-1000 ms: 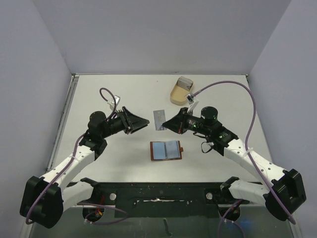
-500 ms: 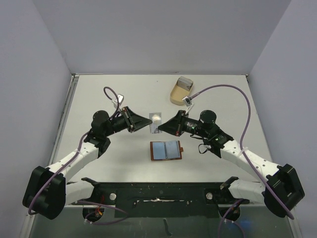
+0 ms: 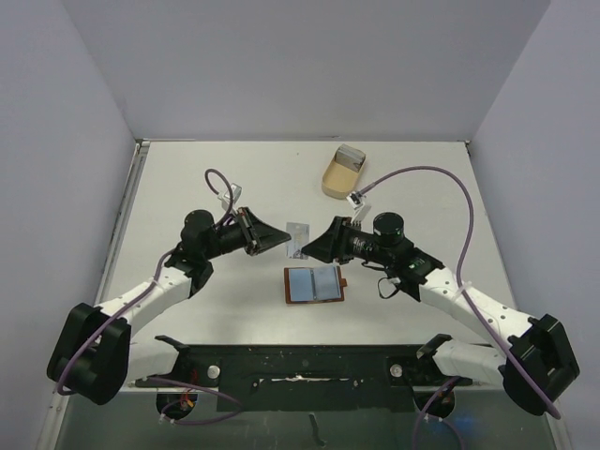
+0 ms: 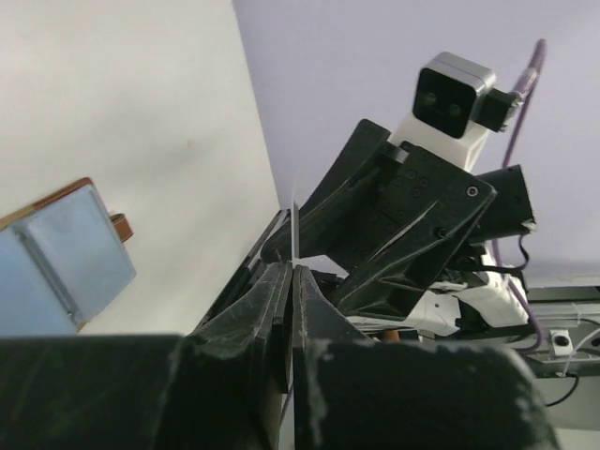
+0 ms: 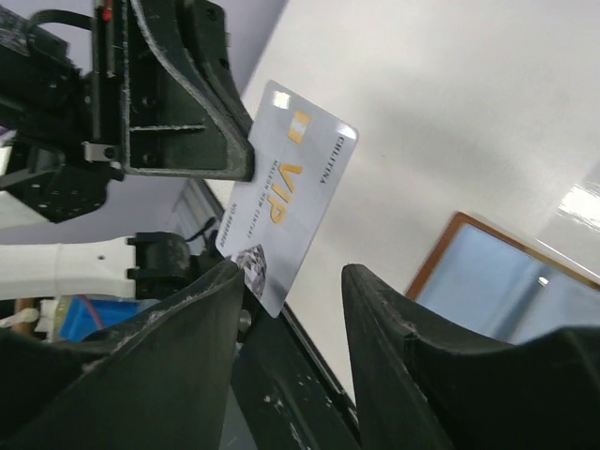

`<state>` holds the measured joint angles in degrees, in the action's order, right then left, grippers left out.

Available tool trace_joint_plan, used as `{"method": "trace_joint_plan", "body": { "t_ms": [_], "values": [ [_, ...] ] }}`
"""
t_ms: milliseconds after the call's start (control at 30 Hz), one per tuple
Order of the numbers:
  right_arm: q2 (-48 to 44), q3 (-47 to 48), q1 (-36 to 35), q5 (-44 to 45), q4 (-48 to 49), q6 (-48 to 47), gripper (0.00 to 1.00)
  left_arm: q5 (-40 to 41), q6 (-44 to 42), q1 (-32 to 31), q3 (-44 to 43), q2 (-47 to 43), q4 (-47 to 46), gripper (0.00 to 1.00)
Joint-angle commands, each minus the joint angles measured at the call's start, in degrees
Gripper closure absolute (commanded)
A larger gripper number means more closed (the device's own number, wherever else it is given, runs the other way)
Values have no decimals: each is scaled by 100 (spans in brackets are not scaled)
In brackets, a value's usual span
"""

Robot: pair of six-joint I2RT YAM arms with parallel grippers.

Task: Put the credit cards into the card holder
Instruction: Pick up the credit card from the storage box, then insert the credit card into the card holder.

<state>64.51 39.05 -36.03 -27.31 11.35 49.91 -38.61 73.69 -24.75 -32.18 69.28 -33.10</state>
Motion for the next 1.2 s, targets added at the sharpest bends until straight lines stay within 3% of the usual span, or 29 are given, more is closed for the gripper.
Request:
{"method": "trace_joint_plan", "body": {
  "t_ms": [0,200,333,567,1167],
  "values": [
    [-367,113,81,894,-1146,-550,52,140,-512,-57,122,161,259,100],
    [-348,93,161,2013,-2197,-1066,52,523,-858,-349,180,586,606,100],
    [87,77,278,2178,-2460,-1351,53,944,-1026,-698,165,954,567,100],
    [814,-9,315,2239,-2211,-1478,53,1038,-987,-1050,160,1843,-12,100],
    [1814,-186,207,2432,-1990,-1511,59,1391,-1173,-1066,461,2385,-278,100]
  ]
}}
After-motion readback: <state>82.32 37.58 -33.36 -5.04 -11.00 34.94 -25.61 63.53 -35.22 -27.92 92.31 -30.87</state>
